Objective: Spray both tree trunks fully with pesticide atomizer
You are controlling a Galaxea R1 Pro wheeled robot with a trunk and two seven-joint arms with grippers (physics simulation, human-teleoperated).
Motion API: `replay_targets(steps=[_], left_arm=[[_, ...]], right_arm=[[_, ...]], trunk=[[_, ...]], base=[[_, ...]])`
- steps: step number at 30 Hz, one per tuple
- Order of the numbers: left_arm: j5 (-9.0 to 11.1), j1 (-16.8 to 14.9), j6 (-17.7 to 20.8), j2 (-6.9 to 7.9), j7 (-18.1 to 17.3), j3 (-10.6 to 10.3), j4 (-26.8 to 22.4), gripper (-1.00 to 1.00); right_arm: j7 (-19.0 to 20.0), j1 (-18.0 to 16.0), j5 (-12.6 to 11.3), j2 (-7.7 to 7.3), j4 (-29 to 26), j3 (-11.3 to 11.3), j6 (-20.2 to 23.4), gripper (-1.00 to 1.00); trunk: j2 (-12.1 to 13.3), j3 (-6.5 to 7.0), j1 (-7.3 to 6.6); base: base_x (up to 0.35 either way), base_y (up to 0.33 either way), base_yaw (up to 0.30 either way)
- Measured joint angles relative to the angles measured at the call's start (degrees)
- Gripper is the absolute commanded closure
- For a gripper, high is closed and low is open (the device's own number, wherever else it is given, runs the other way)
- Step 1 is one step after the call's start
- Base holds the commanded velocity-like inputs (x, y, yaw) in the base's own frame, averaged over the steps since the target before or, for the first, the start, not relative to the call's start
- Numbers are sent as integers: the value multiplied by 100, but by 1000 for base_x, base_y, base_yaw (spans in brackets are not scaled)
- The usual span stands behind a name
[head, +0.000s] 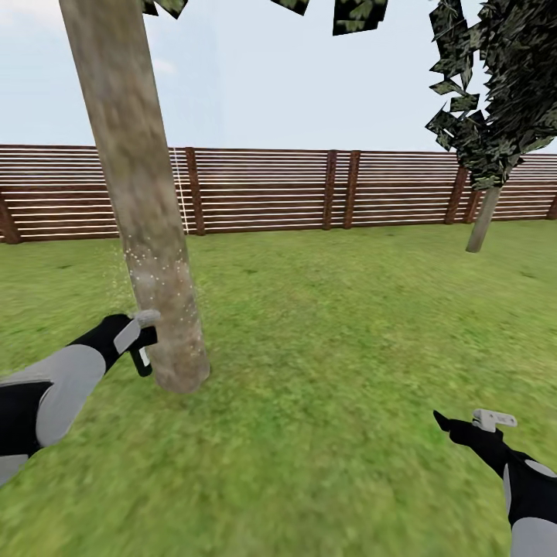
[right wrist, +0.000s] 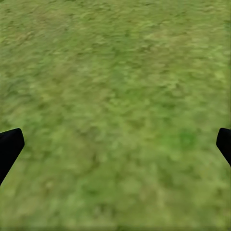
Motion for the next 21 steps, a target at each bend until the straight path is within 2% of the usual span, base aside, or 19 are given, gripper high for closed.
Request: replay_targets(steps=[2,4,7,12,16,21], left_arm=[[14,106,-128,-153,-1,14,26,100],[-12,129,-202,-221,3,-8,30,100],[-18,137,-369,-235,9,-14,41,100],[-18,137,-387,-236,9,-13,49,100],[-13,274,-410,-241,9,-6,46,100],[-13,370,-533,-240,9,-11,49,100]], right_arm=[[0,0,2,0,0,0,0,-100],[0,0,0,0,0,0,0,-100],[0,0,0,-1,0,0,0,-100],[0,0,0,0,0,0,0,-100],[0,0,0,0,0,0,0,-100],[0,0,0,0,0,0,0,-100]], trunk=[[0,0,0],[0,1,0],[-1,1,-1],[-1,1,-1],[0,0,0],[0,0,0]], base=[[0,0,0],[0,0,0],[62,-40,0],[222,-190,43],[85,-276,239],[-95,-291,236]])
